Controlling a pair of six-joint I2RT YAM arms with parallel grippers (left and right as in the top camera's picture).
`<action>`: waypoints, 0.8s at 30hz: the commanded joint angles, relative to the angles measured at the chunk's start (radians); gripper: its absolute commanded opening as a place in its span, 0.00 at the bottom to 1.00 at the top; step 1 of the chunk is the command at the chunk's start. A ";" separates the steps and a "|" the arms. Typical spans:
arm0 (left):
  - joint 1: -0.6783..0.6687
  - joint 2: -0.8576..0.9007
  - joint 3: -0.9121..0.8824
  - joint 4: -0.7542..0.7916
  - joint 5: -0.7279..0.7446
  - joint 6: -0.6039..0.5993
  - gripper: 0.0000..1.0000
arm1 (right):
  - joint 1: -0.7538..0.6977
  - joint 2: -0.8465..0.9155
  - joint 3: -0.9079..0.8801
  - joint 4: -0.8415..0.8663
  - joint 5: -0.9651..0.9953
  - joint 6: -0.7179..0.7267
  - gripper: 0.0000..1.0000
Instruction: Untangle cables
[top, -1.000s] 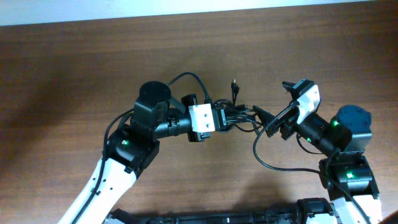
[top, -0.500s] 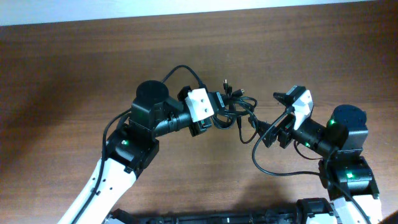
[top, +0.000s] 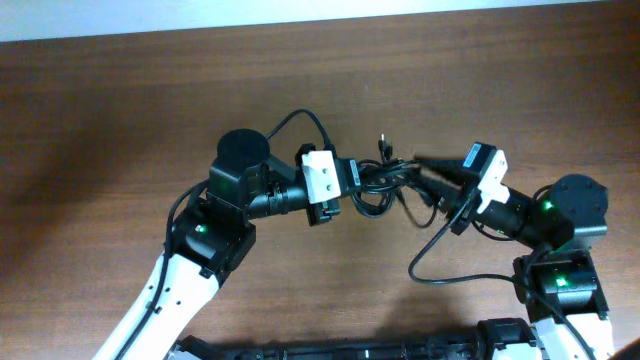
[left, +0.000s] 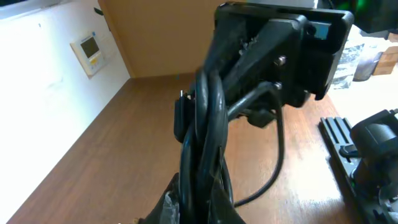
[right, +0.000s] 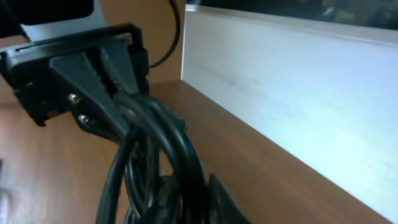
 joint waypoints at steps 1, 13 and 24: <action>0.000 -0.017 0.009 0.014 0.039 0.002 0.23 | -0.001 -0.004 0.005 0.003 -0.046 0.006 0.04; 0.099 -0.018 0.010 0.076 -0.261 -0.517 0.99 | -0.002 -0.004 0.005 0.004 0.347 0.279 0.04; 0.107 -0.015 0.009 0.149 -0.194 -0.773 0.99 | -0.001 -0.005 0.005 0.267 0.322 0.467 0.04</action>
